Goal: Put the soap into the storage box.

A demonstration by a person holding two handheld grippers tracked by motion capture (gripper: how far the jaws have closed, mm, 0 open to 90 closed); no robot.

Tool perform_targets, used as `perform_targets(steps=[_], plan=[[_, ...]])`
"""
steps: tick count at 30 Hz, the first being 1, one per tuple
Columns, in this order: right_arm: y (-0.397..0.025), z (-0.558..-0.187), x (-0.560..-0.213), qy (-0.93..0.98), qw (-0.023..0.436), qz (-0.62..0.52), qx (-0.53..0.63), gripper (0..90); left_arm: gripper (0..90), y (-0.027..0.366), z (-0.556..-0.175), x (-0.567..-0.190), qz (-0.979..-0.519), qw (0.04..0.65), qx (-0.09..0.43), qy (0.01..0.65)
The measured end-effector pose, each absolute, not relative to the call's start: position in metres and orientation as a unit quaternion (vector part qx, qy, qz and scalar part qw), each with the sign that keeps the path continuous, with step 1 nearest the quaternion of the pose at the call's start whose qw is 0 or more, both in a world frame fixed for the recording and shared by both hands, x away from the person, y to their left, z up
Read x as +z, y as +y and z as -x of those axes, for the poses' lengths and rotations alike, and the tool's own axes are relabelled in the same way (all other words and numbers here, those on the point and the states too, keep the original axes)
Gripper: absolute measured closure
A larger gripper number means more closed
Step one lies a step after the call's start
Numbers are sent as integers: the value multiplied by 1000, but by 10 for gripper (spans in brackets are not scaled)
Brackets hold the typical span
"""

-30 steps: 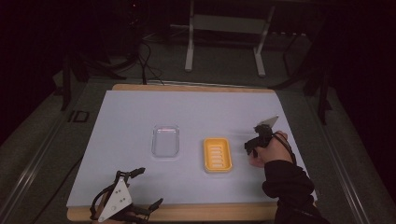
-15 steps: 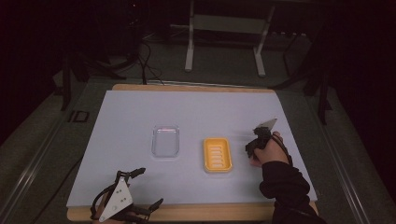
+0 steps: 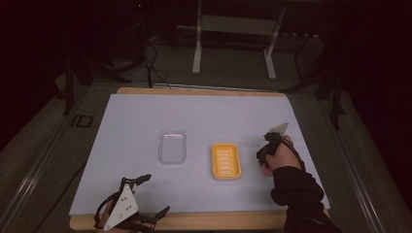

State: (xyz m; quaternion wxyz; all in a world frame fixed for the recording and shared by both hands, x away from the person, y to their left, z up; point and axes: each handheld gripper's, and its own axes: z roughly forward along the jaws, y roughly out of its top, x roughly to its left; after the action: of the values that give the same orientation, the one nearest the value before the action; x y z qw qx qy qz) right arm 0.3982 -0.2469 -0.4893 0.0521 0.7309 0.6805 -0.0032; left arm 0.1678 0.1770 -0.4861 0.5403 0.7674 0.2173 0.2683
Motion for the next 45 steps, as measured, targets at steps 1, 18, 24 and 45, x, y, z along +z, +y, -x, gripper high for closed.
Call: perform_targets(steps=[1, 18, 24, 45], plan=[[-246, -398, -488, 682, 48, -730, -11, 375, 4, 177, -168, -486, -768, 540, 268, 217], [-236, -395, -444, 691, 63, -720, -6, 376, 4, 177, -168, -486, -767, 540, 269, 218], [-225, -394, -427, 694, 64, -717, 3, 376, 4, 177, -168, -486, -767, 539, 271, 218], [-161, -389, -394, 729, 70, -680, 35, 376, 4, 177, -167, -486, -768, 537, 273, 217]])
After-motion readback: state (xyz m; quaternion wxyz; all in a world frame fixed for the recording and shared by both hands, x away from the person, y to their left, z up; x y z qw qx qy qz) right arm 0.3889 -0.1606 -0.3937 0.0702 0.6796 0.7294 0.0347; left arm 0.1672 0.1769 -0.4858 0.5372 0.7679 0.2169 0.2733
